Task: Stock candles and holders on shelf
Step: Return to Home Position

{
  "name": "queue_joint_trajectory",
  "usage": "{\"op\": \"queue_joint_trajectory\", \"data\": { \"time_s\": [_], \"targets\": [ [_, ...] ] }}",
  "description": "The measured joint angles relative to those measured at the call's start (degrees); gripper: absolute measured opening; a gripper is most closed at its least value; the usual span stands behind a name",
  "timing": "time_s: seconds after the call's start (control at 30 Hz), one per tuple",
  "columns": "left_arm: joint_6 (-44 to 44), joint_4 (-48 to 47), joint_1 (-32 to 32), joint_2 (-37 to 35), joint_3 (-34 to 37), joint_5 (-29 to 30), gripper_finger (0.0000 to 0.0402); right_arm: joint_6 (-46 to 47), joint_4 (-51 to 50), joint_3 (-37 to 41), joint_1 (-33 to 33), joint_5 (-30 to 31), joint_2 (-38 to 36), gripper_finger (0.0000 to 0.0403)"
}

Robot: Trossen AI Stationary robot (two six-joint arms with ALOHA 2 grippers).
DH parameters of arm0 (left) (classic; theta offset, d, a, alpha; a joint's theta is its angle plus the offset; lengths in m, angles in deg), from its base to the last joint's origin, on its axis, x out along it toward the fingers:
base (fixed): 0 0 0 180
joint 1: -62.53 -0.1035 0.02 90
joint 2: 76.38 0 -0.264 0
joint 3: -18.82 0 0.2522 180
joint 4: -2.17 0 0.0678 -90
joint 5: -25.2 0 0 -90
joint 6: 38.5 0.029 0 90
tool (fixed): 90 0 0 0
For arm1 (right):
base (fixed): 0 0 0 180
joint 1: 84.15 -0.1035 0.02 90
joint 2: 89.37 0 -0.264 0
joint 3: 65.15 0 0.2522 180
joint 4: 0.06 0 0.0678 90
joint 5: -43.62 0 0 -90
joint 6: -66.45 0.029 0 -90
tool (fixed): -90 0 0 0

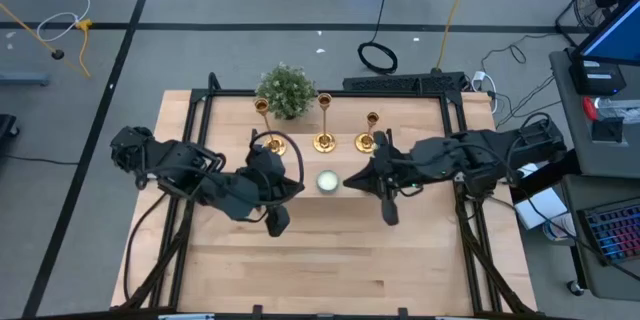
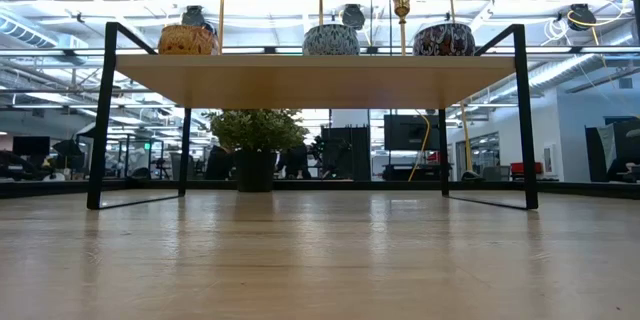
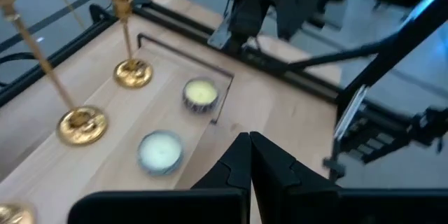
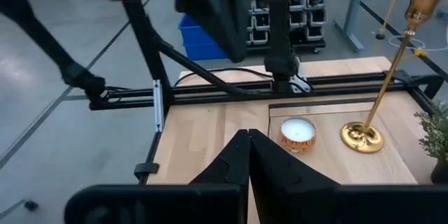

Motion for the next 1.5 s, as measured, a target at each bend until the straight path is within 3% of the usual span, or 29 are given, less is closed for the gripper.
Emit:
{"op": "queue_joint_trajectory", "data": {
  "time_s": [0.17, 0.3, 0.57, 0.73, 1.03, 1.5],
  "targets": [
    [0.1, 5.5, -1.3, 0.0, 0.0, 0.0, 0.0003, -2.2, -1.3, 0.5, -2.3, -1.5, -1.9, 0.0000],
    [0.1, 10.9, -1.7, 0.0, 0.0, 2.6, 0.0003, -2.7, 1.5, 5.7, -3.9, -3.0, -5.7, 0.0000],
    [-1.6, 17.5, -0.7, 0.0, 0.0, 12.8, 0.0003, -0.5, 15.7, 26.0, -6.7, -3.5, -22.0, 0.0000],
    [-5.2, 18.2, 0.7, 0.3, 0.0, 19.8, 0.0004, 2.8, 24.7, 39.2, -7.0, -10.1, -33.3, 0.0000],
    [-11.0, 18.3, 3.7, 2.6, 0.0, 30.0, 0.0003, 5.8, 25.5, 55.3, -7.4, -18.4, -46.8, 0.0000],
    [-17.2, 18.2, 3.4, 5.4, 0.0, 32.1, 0.0003, 4.5, 25.6, 66.6, -5.2, -19.0, -59.9, 0.0000]
  ]
}}
